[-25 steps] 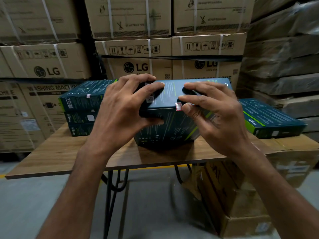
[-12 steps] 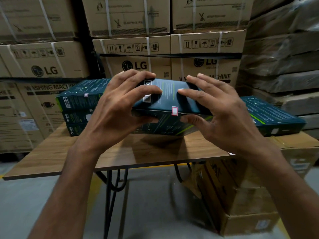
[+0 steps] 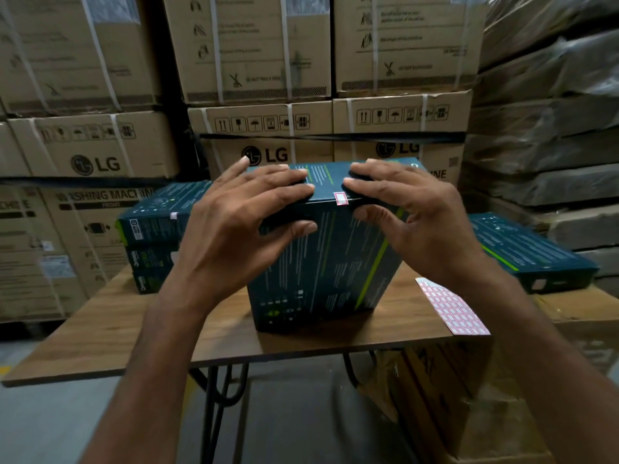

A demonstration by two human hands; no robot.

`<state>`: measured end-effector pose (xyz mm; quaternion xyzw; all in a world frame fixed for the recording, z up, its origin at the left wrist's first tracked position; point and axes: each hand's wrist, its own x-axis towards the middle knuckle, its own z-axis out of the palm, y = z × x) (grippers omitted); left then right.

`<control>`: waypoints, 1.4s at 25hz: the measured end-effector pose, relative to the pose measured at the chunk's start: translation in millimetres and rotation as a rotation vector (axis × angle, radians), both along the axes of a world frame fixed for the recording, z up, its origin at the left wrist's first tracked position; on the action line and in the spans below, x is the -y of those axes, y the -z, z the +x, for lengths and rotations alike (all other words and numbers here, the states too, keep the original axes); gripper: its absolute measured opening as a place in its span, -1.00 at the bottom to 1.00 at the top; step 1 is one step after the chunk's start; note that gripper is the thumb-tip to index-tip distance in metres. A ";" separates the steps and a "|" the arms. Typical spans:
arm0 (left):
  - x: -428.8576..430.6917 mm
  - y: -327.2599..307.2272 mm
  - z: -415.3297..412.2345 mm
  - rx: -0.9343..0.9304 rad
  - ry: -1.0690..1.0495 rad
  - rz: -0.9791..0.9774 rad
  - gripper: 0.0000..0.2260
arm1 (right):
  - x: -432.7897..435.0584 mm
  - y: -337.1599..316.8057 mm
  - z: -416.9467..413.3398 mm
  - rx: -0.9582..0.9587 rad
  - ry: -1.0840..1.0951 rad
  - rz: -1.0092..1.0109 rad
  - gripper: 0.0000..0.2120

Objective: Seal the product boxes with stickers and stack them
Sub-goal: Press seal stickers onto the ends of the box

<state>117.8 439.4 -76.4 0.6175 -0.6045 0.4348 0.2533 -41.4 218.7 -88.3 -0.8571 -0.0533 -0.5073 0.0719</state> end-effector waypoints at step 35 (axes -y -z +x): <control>22.2 -9.7 9.5 -0.202 0.149 -0.060 -0.81 | -10.7 4.0 29.9 0.253 -0.090 0.140 -0.89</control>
